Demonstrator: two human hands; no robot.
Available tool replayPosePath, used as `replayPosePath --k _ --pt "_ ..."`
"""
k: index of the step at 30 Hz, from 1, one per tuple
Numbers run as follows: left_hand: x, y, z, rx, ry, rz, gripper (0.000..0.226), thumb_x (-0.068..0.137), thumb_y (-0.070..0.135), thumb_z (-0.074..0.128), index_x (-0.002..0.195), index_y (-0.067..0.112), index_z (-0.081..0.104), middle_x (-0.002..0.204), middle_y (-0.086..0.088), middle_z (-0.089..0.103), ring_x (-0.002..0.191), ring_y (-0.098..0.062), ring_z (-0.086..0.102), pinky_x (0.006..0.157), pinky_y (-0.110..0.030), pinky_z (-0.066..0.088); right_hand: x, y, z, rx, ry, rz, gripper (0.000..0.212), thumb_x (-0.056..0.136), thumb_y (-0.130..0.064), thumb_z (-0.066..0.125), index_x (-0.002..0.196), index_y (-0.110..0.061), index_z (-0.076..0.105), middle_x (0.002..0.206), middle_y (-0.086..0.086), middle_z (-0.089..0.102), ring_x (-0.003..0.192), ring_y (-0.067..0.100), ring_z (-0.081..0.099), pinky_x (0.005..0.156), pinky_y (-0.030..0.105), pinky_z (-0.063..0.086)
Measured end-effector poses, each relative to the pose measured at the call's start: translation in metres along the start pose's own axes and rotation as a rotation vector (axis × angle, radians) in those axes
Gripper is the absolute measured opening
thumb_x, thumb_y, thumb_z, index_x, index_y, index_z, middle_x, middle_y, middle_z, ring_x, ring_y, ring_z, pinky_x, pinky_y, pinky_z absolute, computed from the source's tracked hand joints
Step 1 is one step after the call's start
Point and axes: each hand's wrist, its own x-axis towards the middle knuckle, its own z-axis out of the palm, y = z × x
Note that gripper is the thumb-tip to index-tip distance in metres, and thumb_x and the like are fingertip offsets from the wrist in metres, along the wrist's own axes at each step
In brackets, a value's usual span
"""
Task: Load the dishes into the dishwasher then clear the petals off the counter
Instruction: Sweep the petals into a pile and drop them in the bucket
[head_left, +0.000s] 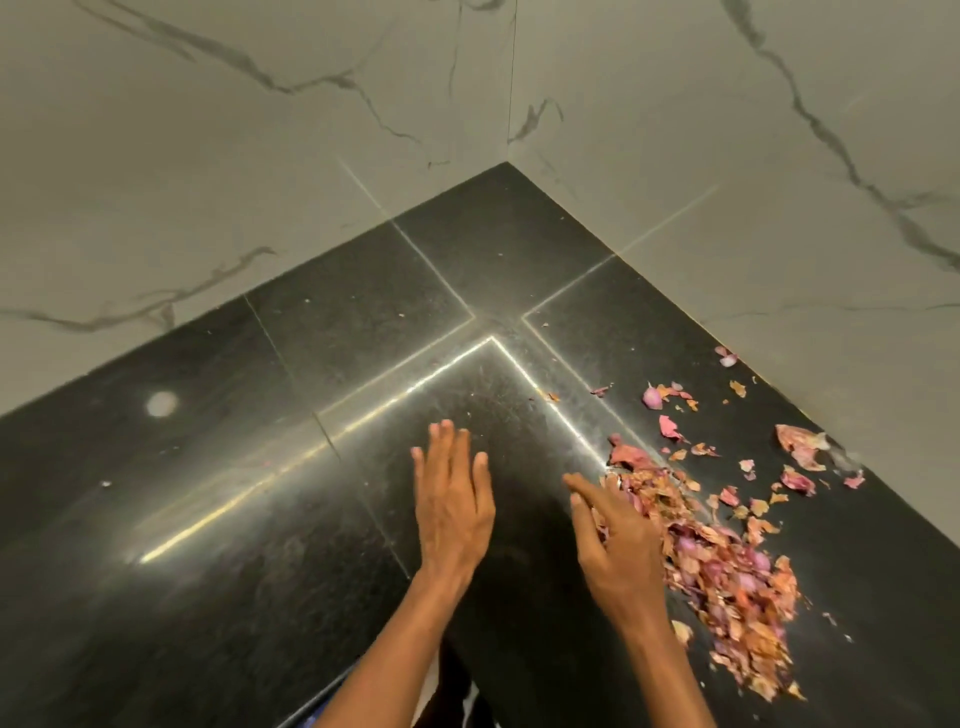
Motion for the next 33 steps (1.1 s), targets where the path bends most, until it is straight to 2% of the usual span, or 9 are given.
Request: replayPosePath --k 4,6,9,13,16,19,21,23,33 --pt "0.015 -0.019 0.006 0.353 -0.041 -0.234 0.082 0.103 0.058 0.022 0.155 -0.005 0.022 0.164 -0.027 0.008 0.155 -0.036 0.001 0.123 -0.060 0.007 -0.022 -0.006 0.023 0.006 -0.008 0.044 0.035 0.097 -0.011 0.069 0.126 -0.030 0.071 0.134 -0.011 0.064 0.133 0.000 0.054 0.120 0.051 0.038" --pt "0.013 -0.003 0.015 0.369 -0.085 -0.197 0.089 0.102 0.063 0.021 0.155 -0.008 0.018 0.163 -0.031 0.005 0.155 -0.039 -0.001 0.123 -0.061 0.007 -0.026 -0.005 0.023 0.007 0.016 0.077 0.035 0.096 -0.008 0.069 0.126 -0.026 0.073 0.136 -0.013 0.058 0.136 -0.020 0.037 0.122 0.044 0.032" --pt "-0.007 0.030 0.038 0.353 -0.201 0.035 0.086 0.104 0.063 0.015 0.156 -0.006 0.012 0.164 -0.029 0.001 0.155 -0.037 -0.007 0.124 -0.058 0.006 -0.024 -0.002 0.014 -0.020 0.091 0.103 0.034 0.094 -0.002 0.070 0.124 -0.018 0.073 0.133 -0.013 0.059 0.132 -0.026 0.034 0.119 0.037 0.034" --pt "-0.032 0.057 0.060 0.207 -0.424 0.487 0.063 0.108 0.040 0.023 0.160 0.004 0.017 0.168 -0.013 -0.001 0.156 -0.024 -0.007 0.124 -0.056 0.013 -0.001 -0.001 -0.004 -0.016 0.161 0.115 0.033 0.096 -0.004 0.067 0.124 -0.019 0.073 0.128 -0.012 0.066 0.123 0.008 0.063 0.106 0.047 0.053" --pt "-0.027 0.070 0.046 -0.010 -0.390 0.718 0.054 0.105 0.027 0.040 0.156 0.013 0.032 0.166 -0.005 0.024 0.157 -0.016 0.005 0.125 -0.053 0.011 0.016 -0.001 -0.012 0.003 0.211 0.128 0.032 0.097 -0.006 0.065 0.126 -0.018 0.073 0.131 -0.006 0.069 0.126 0.009 0.062 0.107 0.045 0.052" --pt "0.009 0.058 0.028 0.120 -0.030 0.415 0.046 0.107 0.031 0.035 0.145 0.008 0.047 0.158 -0.014 0.037 0.155 -0.026 0.016 0.124 -0.057 0.011 0.032 -0.002 -0.012 -0.011 0.198 0.130 0.031 0.099 -0.009 0.064 0.128 -0.018 0.072 0.137 -0.004 0.066 0.132 0.006 0.057 0.108 0.044 0.052" --pt "0.037 0.029 0.016 0.231 0.012 0.034 0.066 0.106 0.046 0.023 0.153 0.001 0.035 0.164 -0.024 0.020 0.156 -0.033 0.006 0.125 -0.058 0.005 0.038 -0.004 -0.008 -0.025 0.153 0.140 0.031 0.101 -0.013 0.062 0.130 -0.020 0.070 0.139 -0.003 0.065 0.136 0.006 0.053 0.110 0.043 0.050" --pt "0.048 0.002 0.012 0.324 -0.057 -0.122 0.081 0.104 0.058 0.015 0.157 -0.003 0.021 0.164 -0.028 0.003 0.155 -0.037 -0.005 0.124 -0.059 0.006 0.047 -0.005 0.001 -0.058 0.078 0.166 0.032 0.103 -0.019 0.059 0.134 -0.022 0.067 0.144 -0.001 0.062 0.142 0.008 0.046 0.117 0.042 0.043" --pt "-0.007 0.042 0.044 0.184 -0.452 0.655 0.064 0.110 0.050 0.027 0.159 0.009 0.026 0.169 -0.003 0.004 0.157 -0.019 0.005 0.123 -0.044 0.010 0.225 0.023 0.067 -0.338 -0.358 -0.006 0.069 0.108 -0.046 0.042 0.165 -0.018 0.016 0.173 0.003 -0.004 0.158 0.018 -0.010 0.127 0.041 0.005"
